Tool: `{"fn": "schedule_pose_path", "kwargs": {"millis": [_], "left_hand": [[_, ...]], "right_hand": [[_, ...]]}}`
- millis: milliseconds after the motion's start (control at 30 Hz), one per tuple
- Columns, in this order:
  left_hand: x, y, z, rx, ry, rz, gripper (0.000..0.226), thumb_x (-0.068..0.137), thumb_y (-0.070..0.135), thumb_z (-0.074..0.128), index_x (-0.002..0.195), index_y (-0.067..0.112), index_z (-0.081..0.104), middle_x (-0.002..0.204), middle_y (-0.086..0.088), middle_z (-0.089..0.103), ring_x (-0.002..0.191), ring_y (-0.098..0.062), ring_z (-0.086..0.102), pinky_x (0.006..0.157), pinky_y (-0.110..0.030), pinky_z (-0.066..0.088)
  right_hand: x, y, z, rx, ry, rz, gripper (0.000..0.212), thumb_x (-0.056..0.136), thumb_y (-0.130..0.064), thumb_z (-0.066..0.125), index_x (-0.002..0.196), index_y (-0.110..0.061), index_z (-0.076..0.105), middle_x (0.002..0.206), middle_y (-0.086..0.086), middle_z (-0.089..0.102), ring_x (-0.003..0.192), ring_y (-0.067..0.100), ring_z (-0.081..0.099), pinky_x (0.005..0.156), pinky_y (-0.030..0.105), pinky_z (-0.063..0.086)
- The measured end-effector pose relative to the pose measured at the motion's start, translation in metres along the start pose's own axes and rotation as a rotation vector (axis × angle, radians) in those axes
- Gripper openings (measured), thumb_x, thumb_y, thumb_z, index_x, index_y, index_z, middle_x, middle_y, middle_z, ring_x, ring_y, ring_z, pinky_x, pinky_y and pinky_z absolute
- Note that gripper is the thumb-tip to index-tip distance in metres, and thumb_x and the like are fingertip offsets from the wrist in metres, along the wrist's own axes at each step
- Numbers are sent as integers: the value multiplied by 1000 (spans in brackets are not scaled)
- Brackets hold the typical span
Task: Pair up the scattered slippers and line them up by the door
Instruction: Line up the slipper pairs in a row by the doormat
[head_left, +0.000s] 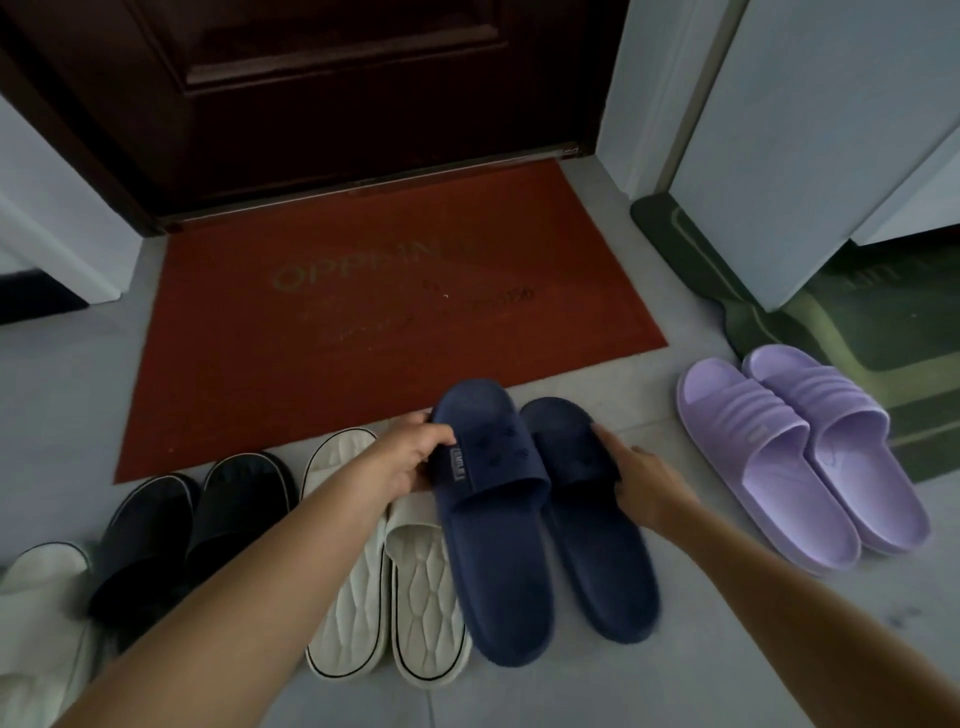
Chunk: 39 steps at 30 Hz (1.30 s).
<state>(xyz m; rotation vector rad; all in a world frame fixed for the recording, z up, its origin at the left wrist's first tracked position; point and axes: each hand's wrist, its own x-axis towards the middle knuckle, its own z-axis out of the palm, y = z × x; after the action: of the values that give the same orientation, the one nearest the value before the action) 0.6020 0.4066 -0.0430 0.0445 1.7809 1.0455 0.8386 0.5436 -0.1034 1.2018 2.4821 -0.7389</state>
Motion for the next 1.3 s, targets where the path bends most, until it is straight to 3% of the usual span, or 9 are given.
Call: {"fn": "schedule_pose_path", "kwargs": {"millis": [233, 367, 500, 567, 633, 767, 900, 1167, 1300], "left_hand": [[10, -34, 83, 96, 6, -37, 29, 78, -2, 53, 107, 2, 54, 94, -20, 60, 86, -33, 60, 71, -42, 51], [21, -43, 108, 33, 85, -26, 33, 81, 0, 50, 114, 1, 54, 95, -18, 61, 81, -31, 60, 68, -39, 51], [10, -41, 120, 221, 161, 39, 50, 86, 24, 59, 133, 18, 45, 130, -13, 50, 91, -26, 58, 69, -31, 49], [0, -49, 122, 196, 117, -41, 66, 85, 35, 61, 143, 32, 30, 141, -11, 31, 70, -15, 47, 60, -25, 45], [-6, -58, 124, 170, 101, -115, 74, 87, 36, 59, 146, 43, 14, 144, -9, 19, 58, -11, 33, 49, -21, 39], [-12, -58, 131, 103, 128, -135, 70, 94, 29, 49, 145, 50, 6, 143, -8, 20, 62, -17, 36, 54, -34, 47], [-18, -52, 144, -61, 91, -184, 66, 96, 18, 44, 143, 53, 14, 142, -5, 24, 99, -27, 42, 80, -61, 48], [-21, -36, 122, 3, -78, -150, 69, 92, 13, 47, 144, 47, 17, 122, -5, 50, 105, -27, 52, 65, -43, 53], [-17, -6, 56, 202, 6, 62, 71, 89, 18, 56, 145, 42, 20, 140, -2, 33, 88, -15, 49, 59, -36, 56]], "right_hand": [[-22, 66, -29, -39, 92, 154, 77, 85, -12, 46, 148, -37, 10, 137, 12, 51, 117, 35, 54, 97, 44, 46], [-21, 74, -30, 2, 157, 186, 72, 88, -14, 44, 149, -36, 11, 140, 13, 47, 120, 34, 51, 99, 45, 43], [-19, 70, -33, -65, 152, 231, 67, 92, -21, 41, 147, -42, 8, 138, 12, 46, 116, 37, 53, 92, 46, 47], [-19, 67, -32, -131, 126, 215, 68, 93, -21, 39, 147, -42, 5, 135, 13, 49, 112, 36, 55, 90, 47, 49], [-17, 67, -33, -161, 117, 195, 71, 92, -14, 41, 148, -40, 5, 130, 14, 53, 108, 35, 58, 89, 47, 50], [-18, 74, -41, -155, 122, 179, 69, 92, -14, 40, 146, -44, 9, 129, 11, 54, 109, 35, 58, 89, 47, 50], [-24, 76, -44, -221, 124, 177, 62, 94, -21, 39, 147, -41, 13, 131, 10, 49, 112, 33, 55, 84, 44, 48], [-33, 45, -46, -321, 176, 38, 81, 80, -27, 57, 148, -31, 13, 132, 11, 39, 117, 34, 43, 94, 41, 42], [-38, 30, -43, -229, 261, -50, 79, 73, -17, 61, 145, -26, 31, 136, 10, 43, 119, 35, 44, 98, 45, 39]]}}
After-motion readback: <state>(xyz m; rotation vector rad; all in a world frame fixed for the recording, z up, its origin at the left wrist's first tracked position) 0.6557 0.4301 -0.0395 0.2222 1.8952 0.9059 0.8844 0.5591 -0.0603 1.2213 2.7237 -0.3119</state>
